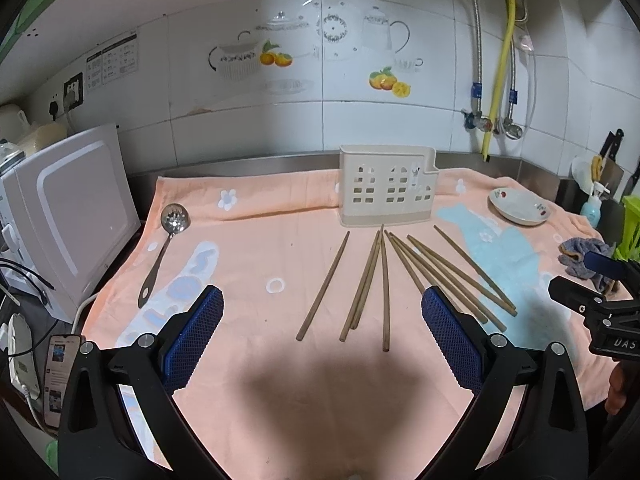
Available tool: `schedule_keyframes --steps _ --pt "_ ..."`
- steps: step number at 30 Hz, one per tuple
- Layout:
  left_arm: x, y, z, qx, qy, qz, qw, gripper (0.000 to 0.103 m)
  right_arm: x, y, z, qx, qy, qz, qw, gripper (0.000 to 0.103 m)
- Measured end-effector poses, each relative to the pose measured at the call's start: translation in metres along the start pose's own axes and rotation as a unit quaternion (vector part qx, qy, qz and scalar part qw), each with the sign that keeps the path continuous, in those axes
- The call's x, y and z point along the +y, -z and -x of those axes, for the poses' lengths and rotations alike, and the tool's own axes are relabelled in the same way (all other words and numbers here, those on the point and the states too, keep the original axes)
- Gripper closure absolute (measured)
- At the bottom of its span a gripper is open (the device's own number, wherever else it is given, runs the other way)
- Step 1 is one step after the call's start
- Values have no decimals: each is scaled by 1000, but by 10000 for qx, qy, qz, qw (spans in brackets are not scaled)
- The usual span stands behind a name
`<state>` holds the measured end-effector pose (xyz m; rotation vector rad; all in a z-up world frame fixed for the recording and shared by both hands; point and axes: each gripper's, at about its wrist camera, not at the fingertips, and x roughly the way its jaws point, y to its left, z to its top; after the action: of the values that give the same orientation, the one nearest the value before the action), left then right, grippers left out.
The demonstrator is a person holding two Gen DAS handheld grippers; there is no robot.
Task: Organize utensils
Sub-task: 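Lower the left tool onto one chopstick while the right tool lowers onto another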
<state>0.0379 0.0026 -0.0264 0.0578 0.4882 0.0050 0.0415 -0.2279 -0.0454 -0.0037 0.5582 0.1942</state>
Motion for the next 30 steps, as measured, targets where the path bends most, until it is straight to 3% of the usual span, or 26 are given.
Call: schedule_keyframes --steps 14,30 --pt "1 2 -31 320 -56 -67 9994 5 -5 -1 -30 304 -12 -37 9995 6" --pt "10 7 -74 875 73 224 9959 5 -11 -2 -64 645 -3 -33 9979 6"
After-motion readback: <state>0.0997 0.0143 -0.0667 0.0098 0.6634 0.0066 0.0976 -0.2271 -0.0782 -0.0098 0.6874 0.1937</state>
